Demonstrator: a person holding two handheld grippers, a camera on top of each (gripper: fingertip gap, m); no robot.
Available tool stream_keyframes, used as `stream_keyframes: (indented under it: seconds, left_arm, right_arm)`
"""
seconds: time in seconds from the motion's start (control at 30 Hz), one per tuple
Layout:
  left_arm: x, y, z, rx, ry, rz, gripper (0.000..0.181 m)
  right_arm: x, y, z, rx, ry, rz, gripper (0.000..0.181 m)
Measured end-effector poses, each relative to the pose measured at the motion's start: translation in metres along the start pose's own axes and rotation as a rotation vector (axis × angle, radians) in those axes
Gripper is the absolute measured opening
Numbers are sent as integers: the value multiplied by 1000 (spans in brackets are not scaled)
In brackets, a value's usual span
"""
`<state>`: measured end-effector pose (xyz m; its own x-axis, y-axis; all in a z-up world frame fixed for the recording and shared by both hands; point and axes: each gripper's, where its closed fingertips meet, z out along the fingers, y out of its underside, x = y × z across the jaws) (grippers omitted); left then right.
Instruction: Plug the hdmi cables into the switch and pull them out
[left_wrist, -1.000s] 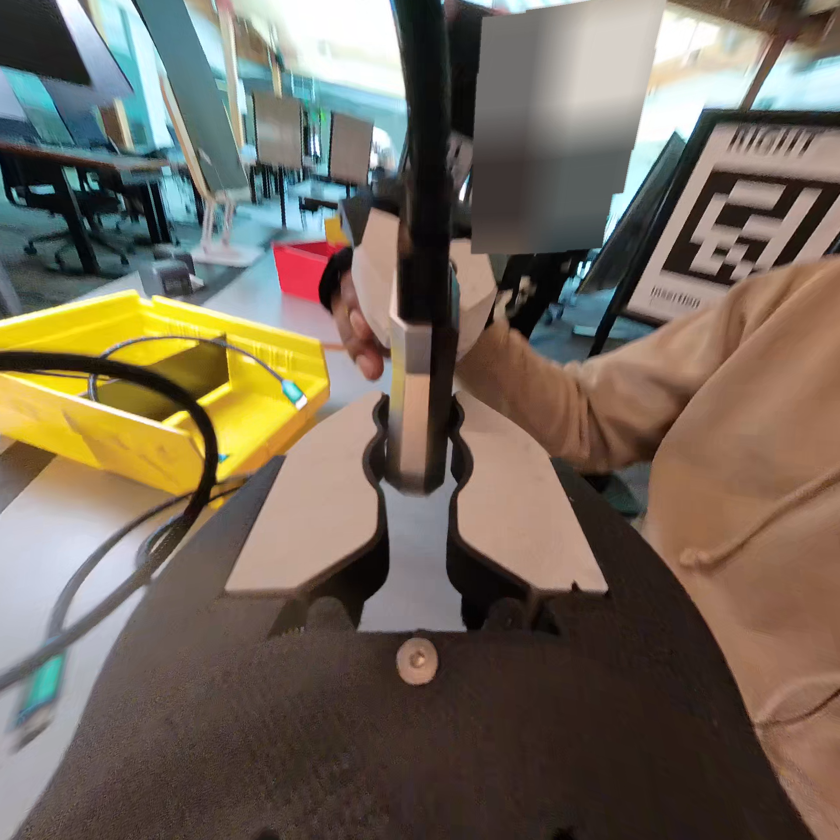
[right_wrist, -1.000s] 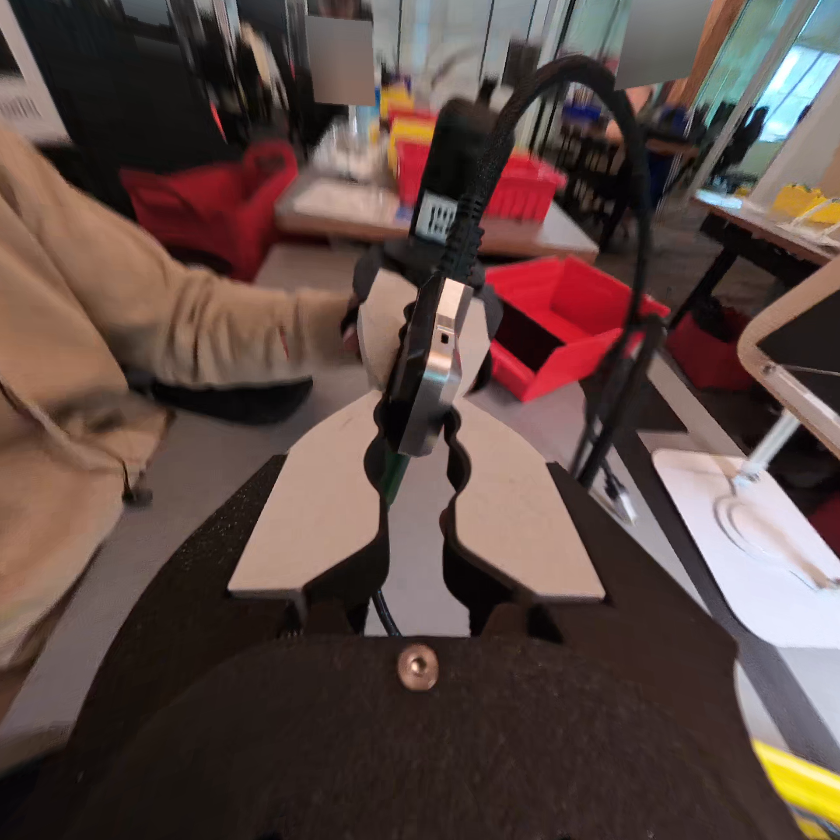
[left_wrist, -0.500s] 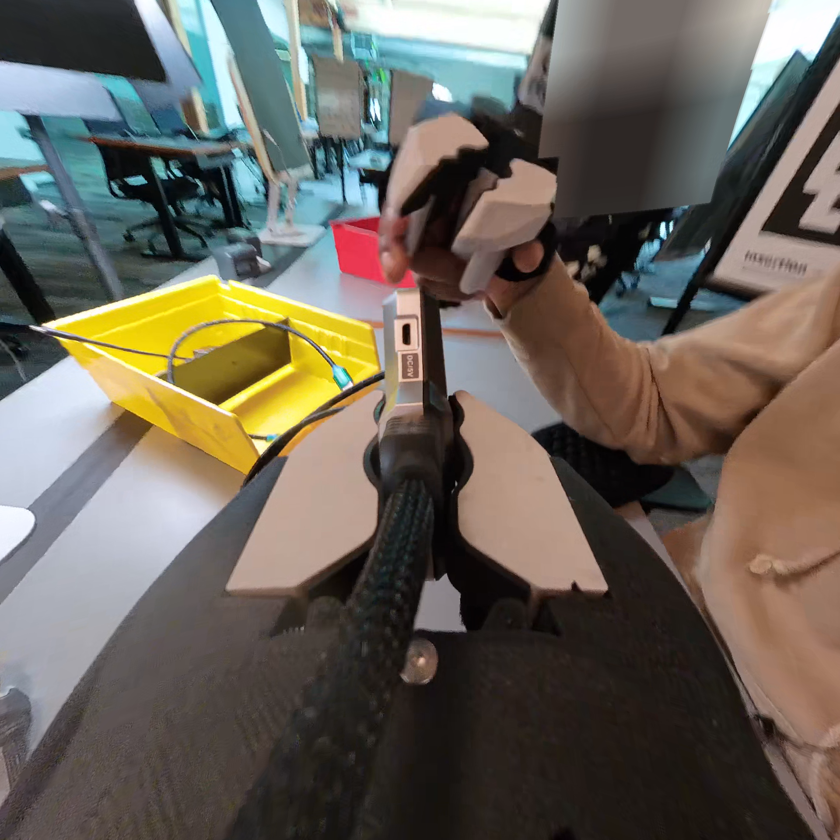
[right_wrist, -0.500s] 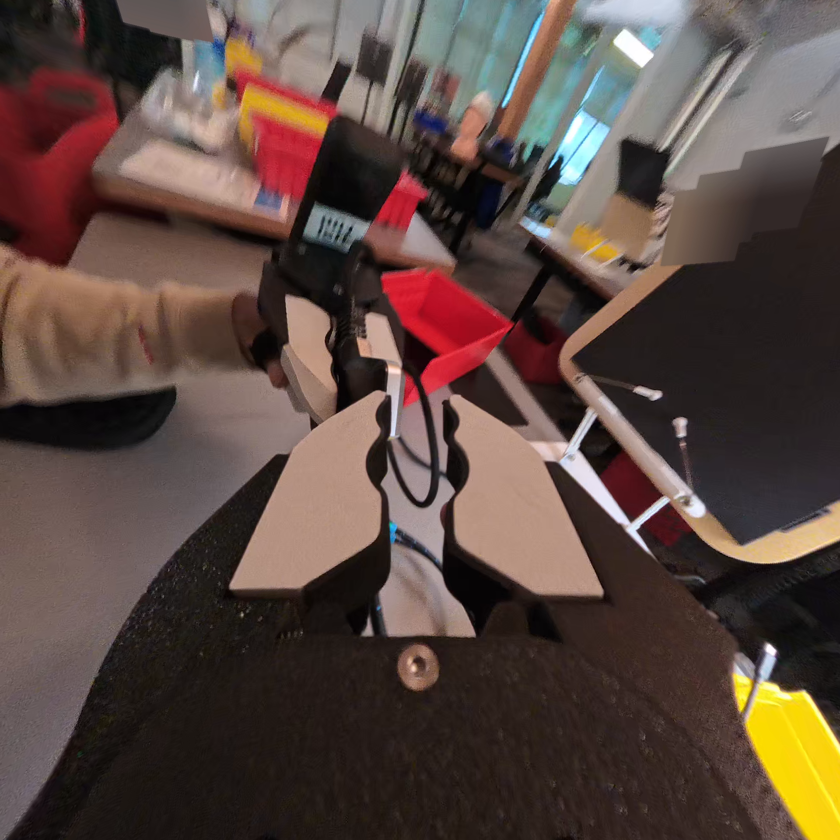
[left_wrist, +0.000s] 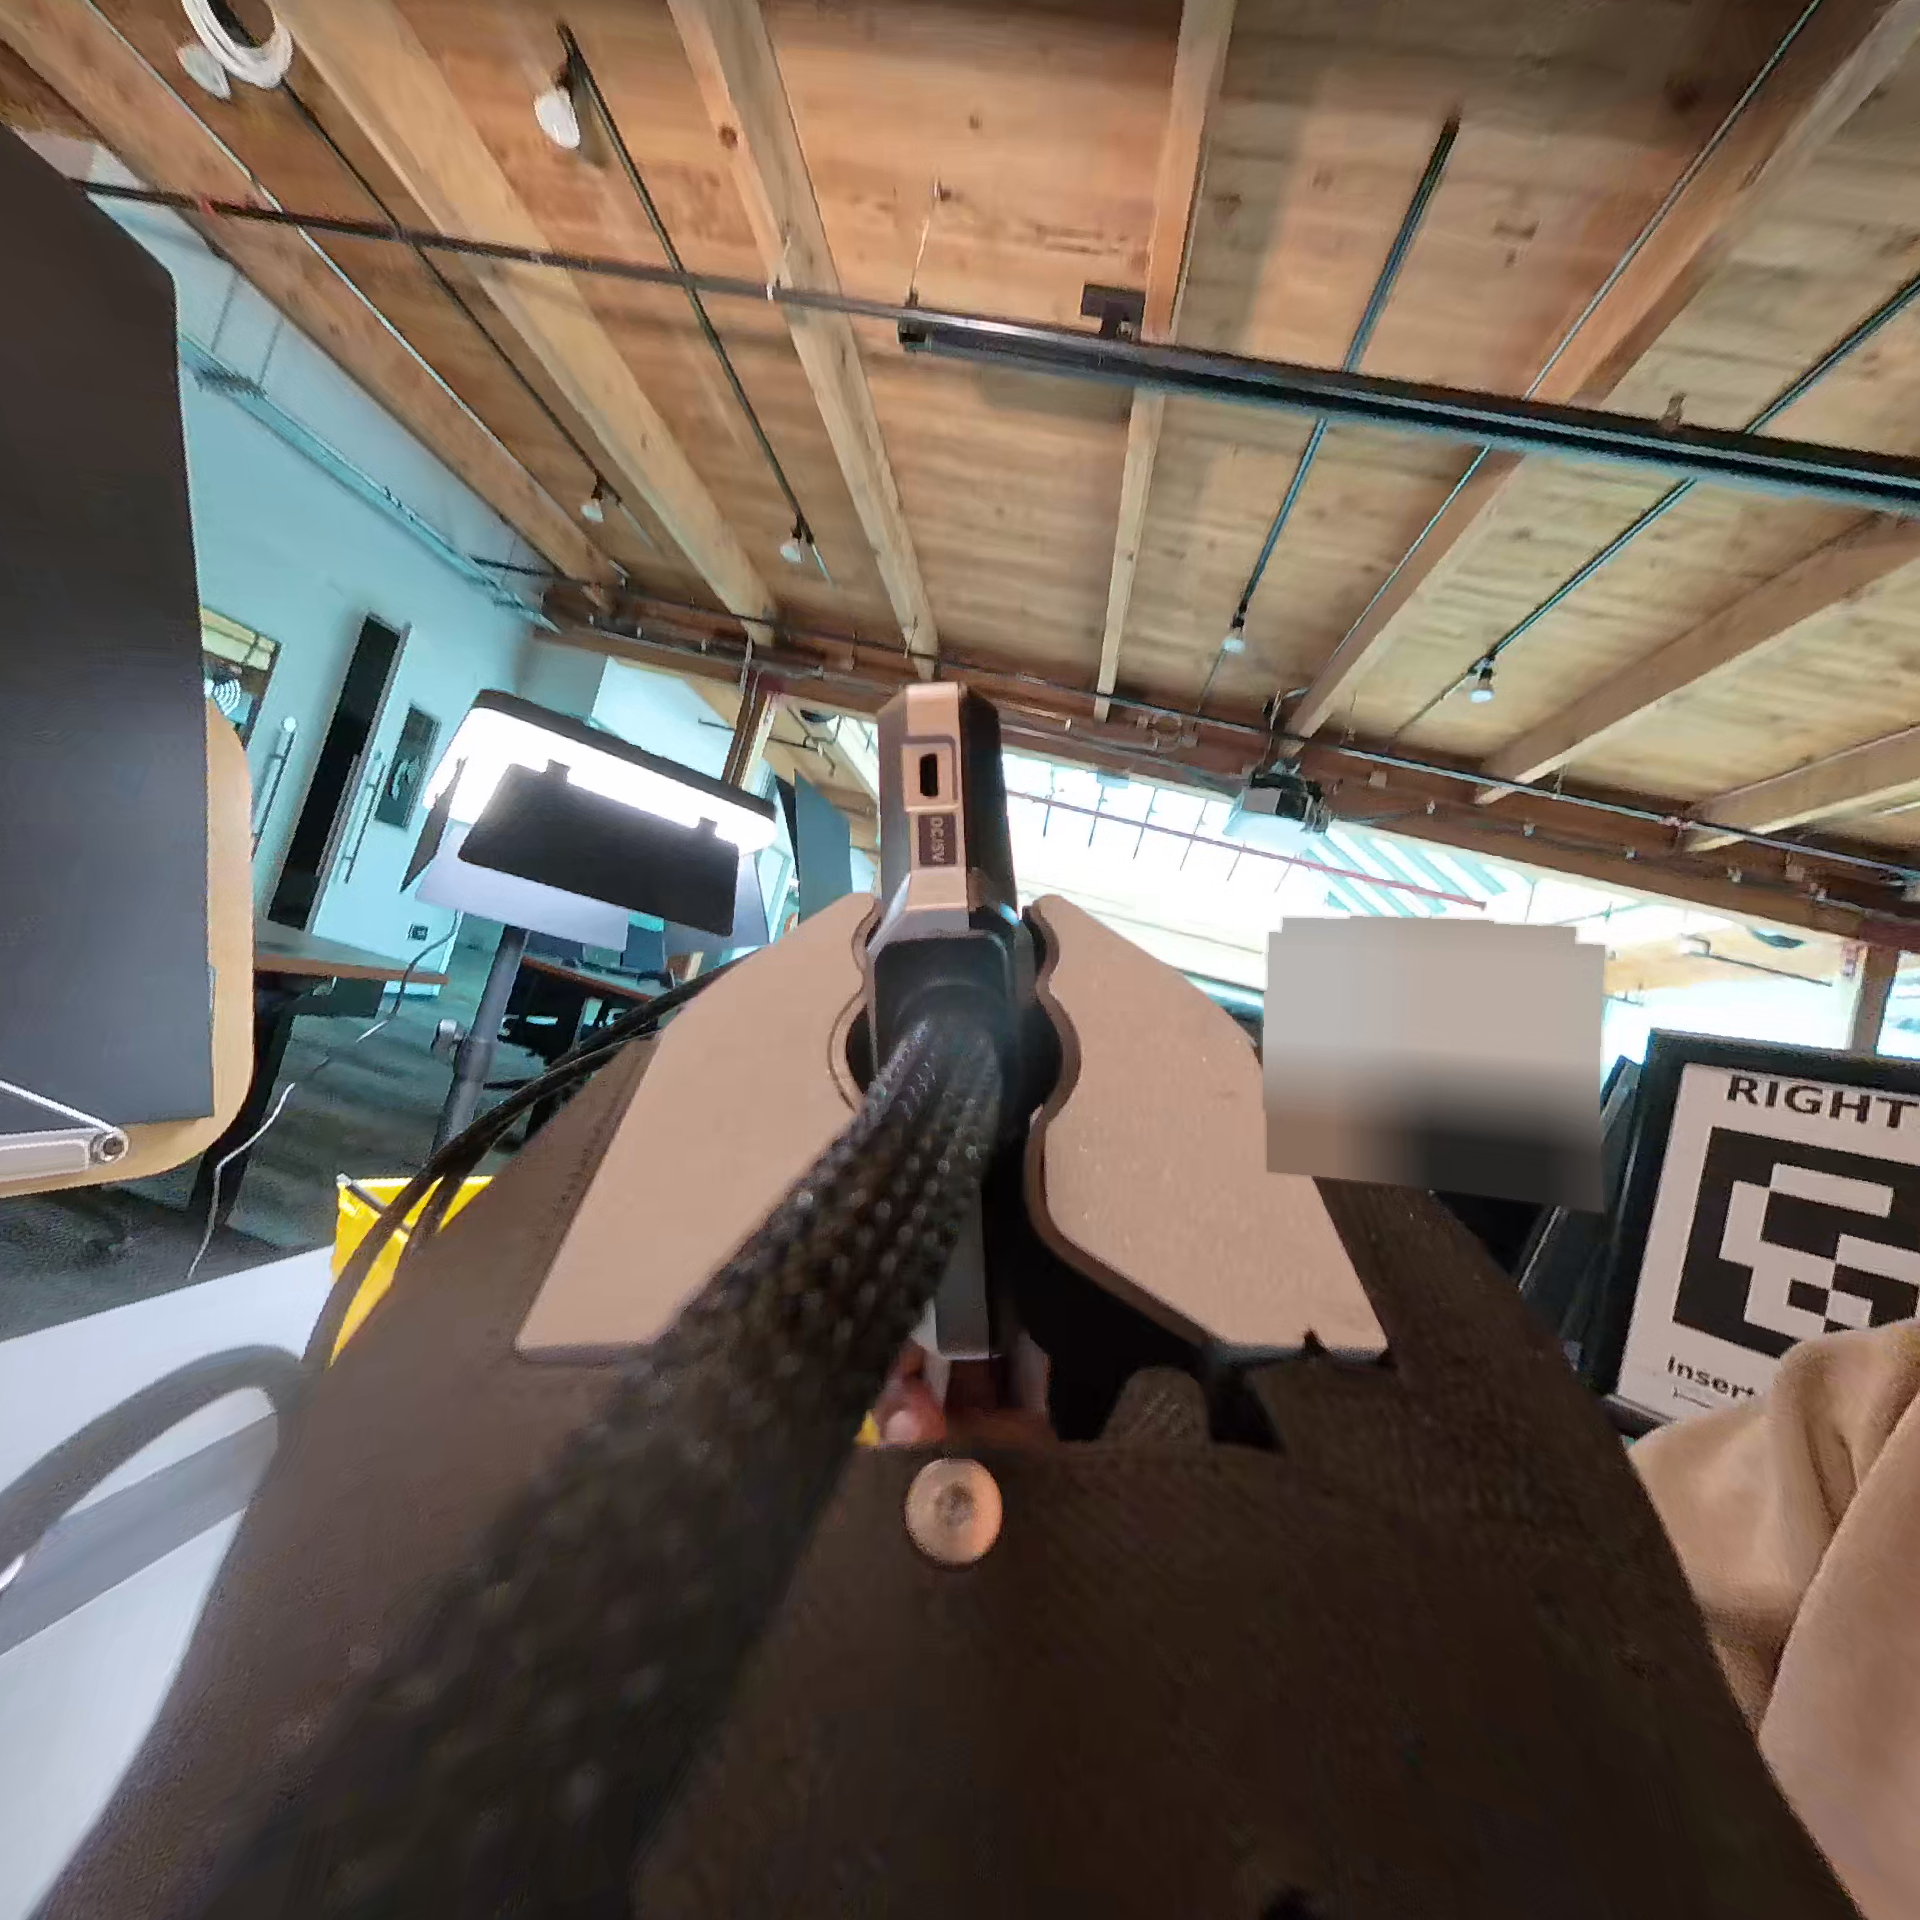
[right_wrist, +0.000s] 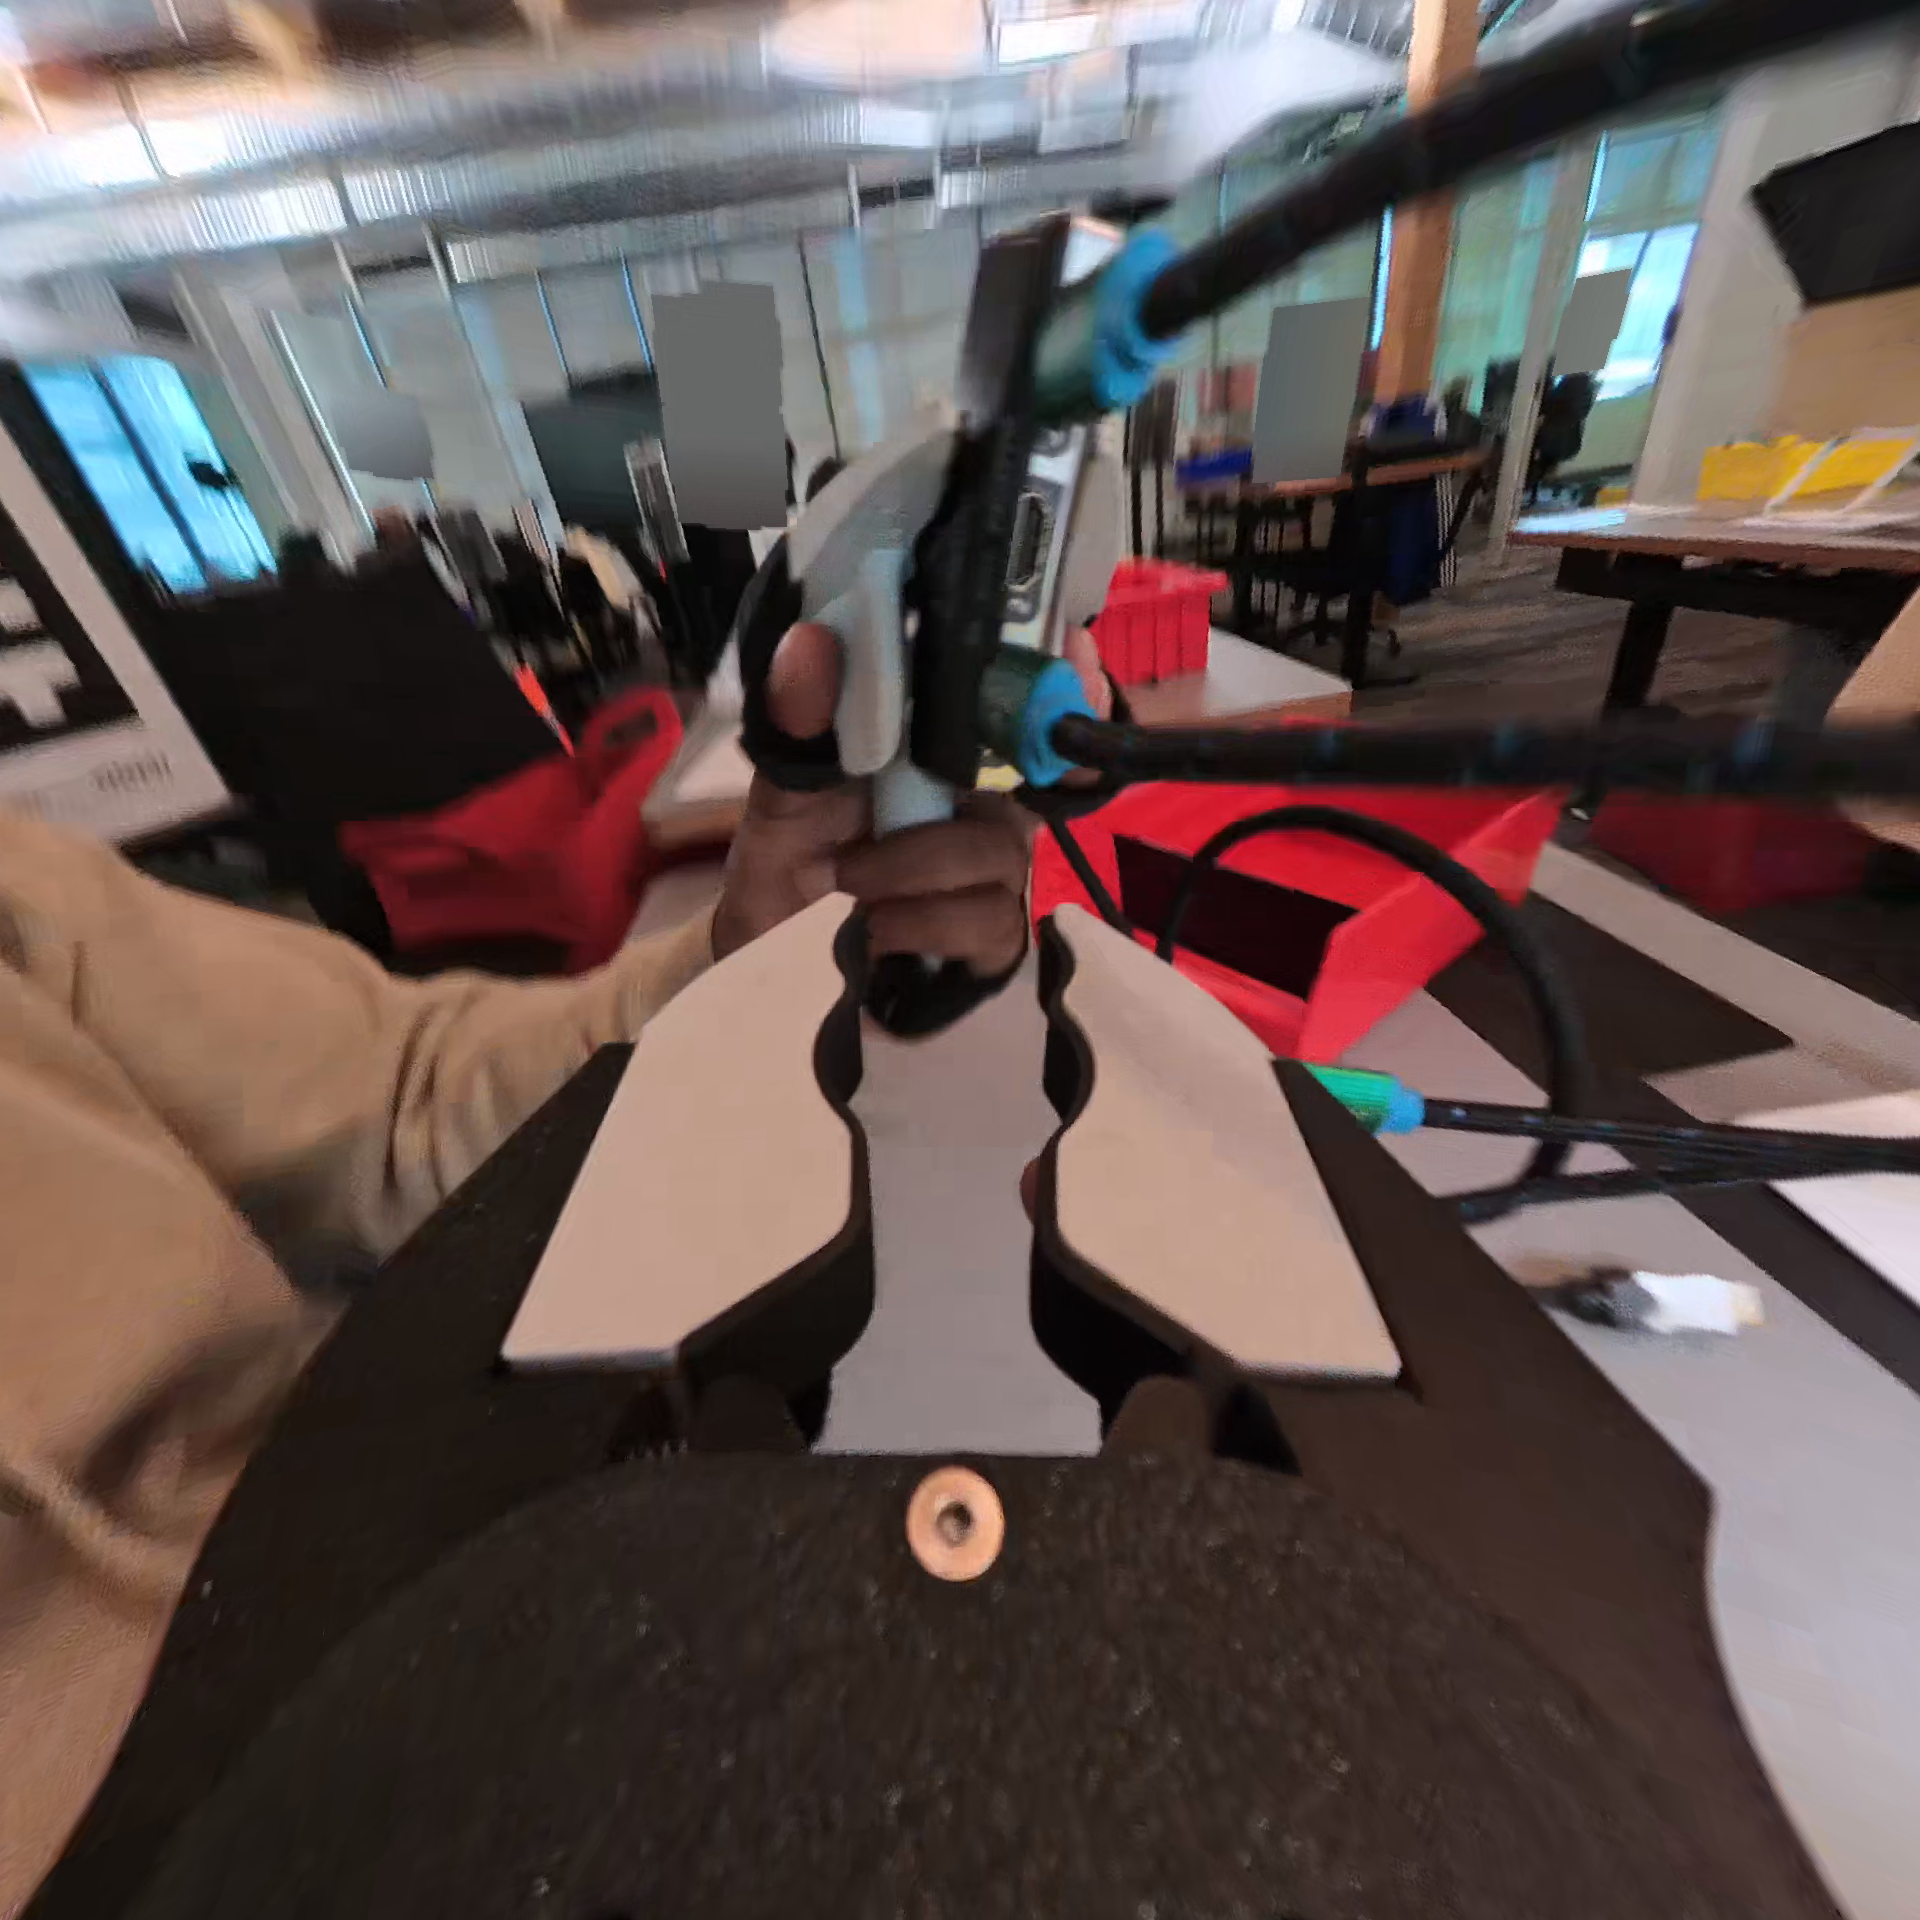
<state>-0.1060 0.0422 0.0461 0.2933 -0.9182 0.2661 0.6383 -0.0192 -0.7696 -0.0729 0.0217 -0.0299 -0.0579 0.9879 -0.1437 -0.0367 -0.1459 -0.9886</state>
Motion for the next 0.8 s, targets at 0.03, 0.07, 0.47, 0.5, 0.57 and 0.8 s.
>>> stream_keyframes:
  seconds: [0.03,0.07,0.47,0.5,0.57,0.8]
  left_arm:
    - [2,-1,0,14,6,0,24]
    - [5,0,1,22,13,1,24]
    - [20,32,14,-84,117,-48,26]
    - [21,37,14,-140,127,-50,26]
    - [23,50,14,-274,147,-26,27]
    - [35,83,6,-522,211,44,27]
  right_arm:
    - [1,-3,5,79,-7,38,34]
    - [-1,-9,6,164,-30,73,35]
    - [-7,-27,-10,234,-47,19,11]
    - [-7,-27,-13,206,-36,-22,11]
    - [-9,-29,-18,167,-21,-78,11]
    - [-16,-32,-35,67,-56,-132,11]
